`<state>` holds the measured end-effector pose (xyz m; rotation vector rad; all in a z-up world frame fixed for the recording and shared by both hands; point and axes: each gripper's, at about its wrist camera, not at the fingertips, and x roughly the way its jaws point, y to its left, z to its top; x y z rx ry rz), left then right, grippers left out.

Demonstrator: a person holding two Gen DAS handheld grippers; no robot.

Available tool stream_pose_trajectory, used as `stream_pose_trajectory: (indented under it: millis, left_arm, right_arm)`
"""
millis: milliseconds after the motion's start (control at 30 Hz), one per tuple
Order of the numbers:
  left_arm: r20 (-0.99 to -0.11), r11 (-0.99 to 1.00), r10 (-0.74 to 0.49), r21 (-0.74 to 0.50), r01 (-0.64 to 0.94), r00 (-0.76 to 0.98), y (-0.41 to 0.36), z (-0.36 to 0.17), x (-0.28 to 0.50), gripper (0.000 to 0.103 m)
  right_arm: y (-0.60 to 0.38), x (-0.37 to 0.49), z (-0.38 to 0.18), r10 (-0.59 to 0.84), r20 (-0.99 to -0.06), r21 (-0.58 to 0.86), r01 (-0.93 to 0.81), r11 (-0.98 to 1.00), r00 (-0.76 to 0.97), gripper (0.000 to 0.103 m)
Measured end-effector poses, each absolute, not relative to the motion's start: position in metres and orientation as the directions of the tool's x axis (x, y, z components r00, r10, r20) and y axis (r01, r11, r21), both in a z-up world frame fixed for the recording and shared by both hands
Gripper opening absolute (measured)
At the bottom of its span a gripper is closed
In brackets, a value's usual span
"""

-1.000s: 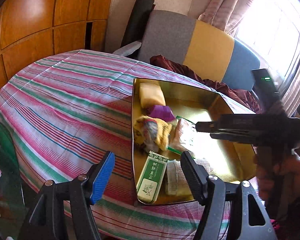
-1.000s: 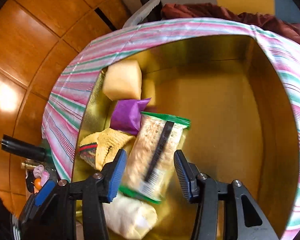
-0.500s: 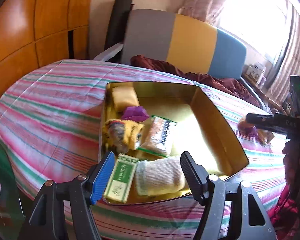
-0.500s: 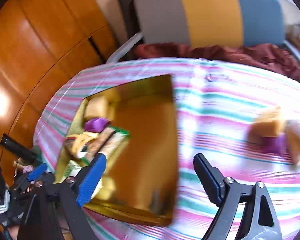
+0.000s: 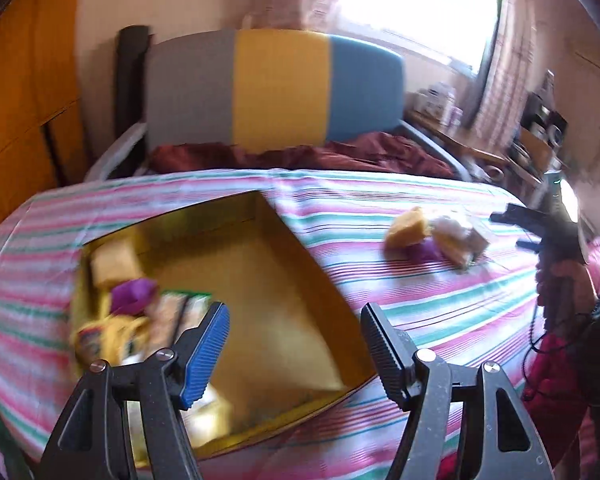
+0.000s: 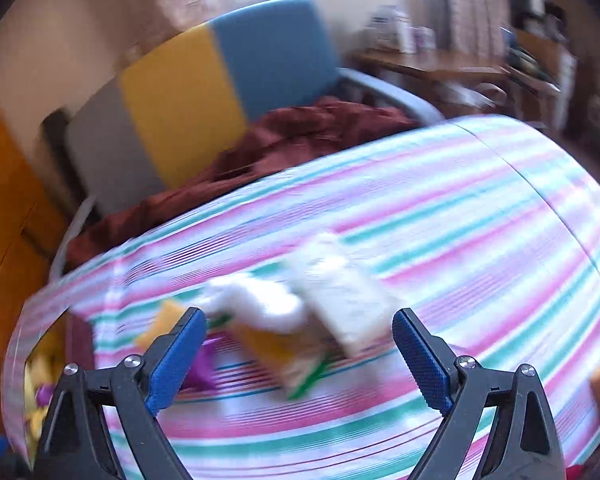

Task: Organize objects
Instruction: 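Grasp the yellow sponge from the table with the left gripper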

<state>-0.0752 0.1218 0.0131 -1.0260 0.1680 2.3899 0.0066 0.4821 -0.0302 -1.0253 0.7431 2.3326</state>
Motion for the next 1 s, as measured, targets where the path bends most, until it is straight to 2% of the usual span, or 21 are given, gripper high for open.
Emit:
stream_pose_trajectory:
  millis: [33, 100, 167, 267, 567, 800, 1000]
  left_arm:
    - [-0.706, -0.84, 0.432, -0.088, -0.535, -0.562, 0.135, 0.014, -0.076, 0.069]
    - [-0.709, -0.817, 0.456, -0.094, -0.569, -0.538, 0.16, 0.015, -0.079, 0.069]
    - [-0.716, -0.793, 0.479, -0.106, -0.6, -0.507, 0.184, 0.014, -0.084, 0.069]
    - [-0.733, -0.769, 0.486, -0.102, -0.631, -0.475, 0.218, 0.009, -0.089, 0.069]
    - [-0.798, -0.703, 0.432, -0.006, -0.711, -0.42, 0.305, -0.02, -0.106, 0.069]
    - [-0.818, -0.702, 0.402, 0.013, -0.712, -0.411, 0.351, -0.039, -0.137, 0.082]
    - [-0.842, -0.685, 0.382, 0.017, -0.728, -0.38, 0.385, -0.059, -0.163, 0.082]
  right_arm:
    - [0.495, 0.011, -0.035, 0.183, -0.792, 0.324, -0.655, -0.682, -0.583, 0.093]
    - [0.512, 0.023, -0.029, 0.163, -0.735, 0.449, -0.652, -0.611, -0.659, 0.09]
    - [0.517, 0.027, -0.025, 0.184, -0.728, 0.448, -0.662, -0.601, -0.66, 0.093]
    - [0.519, 0.024, -0.028, 0.117, -0.723, 0.504, -0.637, -0.583, -0.68, 0.094]
    - [0.51, 0.02, -0.038, 0.031, -0.732, 0.536, -0.604, -0.59, -0.68, 0.095]
    - [0.517, 0.022, -0.045, -0.006, -0.723, 0.581, -0.603, -0.546, -0.691, 0.098]
    - [0.52, 0.021, -0.047, -0.007, -0.718, 0.59, -0.604, -0.537, -0.696, 0.098]
